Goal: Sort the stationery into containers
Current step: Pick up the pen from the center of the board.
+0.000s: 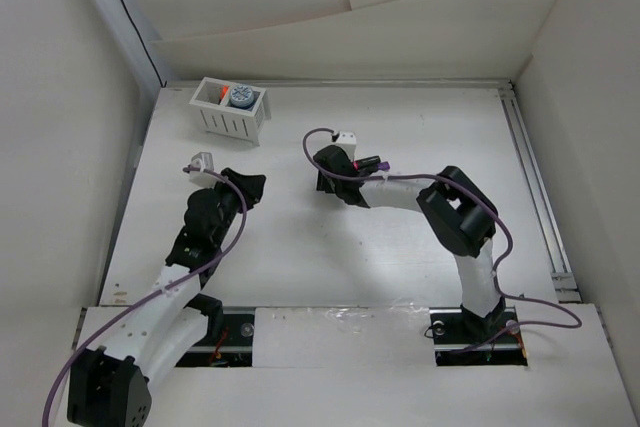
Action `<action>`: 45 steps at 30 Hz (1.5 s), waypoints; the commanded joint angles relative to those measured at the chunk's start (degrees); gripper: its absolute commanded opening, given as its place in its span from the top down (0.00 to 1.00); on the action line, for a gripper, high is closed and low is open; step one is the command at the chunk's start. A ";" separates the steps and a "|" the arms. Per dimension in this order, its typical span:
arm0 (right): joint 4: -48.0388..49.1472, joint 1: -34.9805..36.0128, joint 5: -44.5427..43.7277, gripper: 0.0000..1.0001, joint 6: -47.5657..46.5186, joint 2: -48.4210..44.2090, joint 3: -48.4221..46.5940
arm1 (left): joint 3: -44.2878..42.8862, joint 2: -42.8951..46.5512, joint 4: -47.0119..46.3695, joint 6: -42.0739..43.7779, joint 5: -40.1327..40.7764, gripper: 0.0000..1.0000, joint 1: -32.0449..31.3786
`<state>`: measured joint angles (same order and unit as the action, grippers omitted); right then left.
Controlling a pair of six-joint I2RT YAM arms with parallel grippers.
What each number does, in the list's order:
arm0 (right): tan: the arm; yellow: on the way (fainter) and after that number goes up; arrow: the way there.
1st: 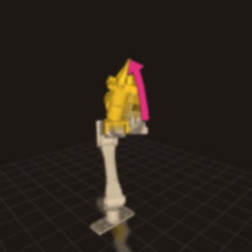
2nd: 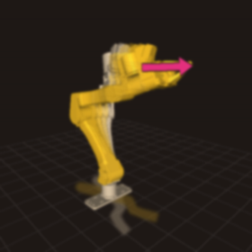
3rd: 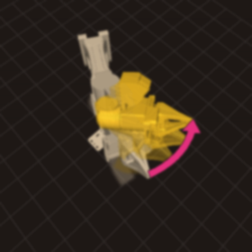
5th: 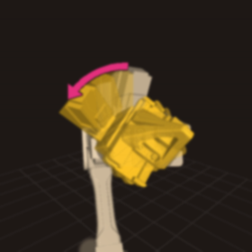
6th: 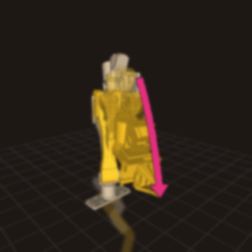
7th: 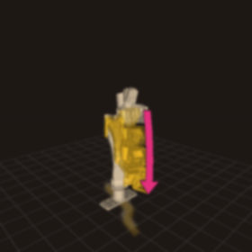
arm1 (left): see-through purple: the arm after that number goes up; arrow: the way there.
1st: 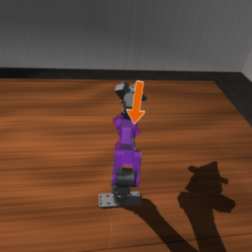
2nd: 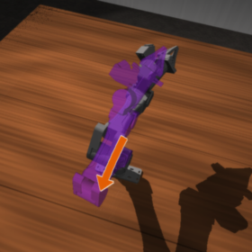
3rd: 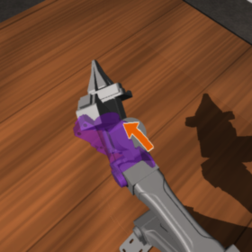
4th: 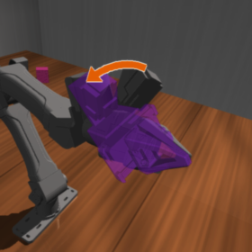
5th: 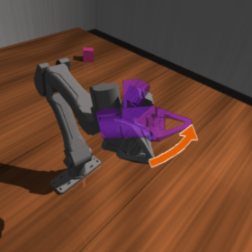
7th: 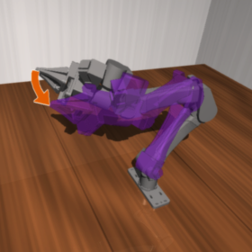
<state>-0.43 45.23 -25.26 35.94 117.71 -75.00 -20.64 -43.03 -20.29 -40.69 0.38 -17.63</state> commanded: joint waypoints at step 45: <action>9.83 7.24 24.02 0.88 -10.46 -33.59 24.20 | -12.75 -39.41 -19.17 -6.42 -29.47 0.54 -0.83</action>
<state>4.73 51.94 -4.36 26.48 86.39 -50.83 -30.85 -81.17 -35.62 -46.17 -27.24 -17.98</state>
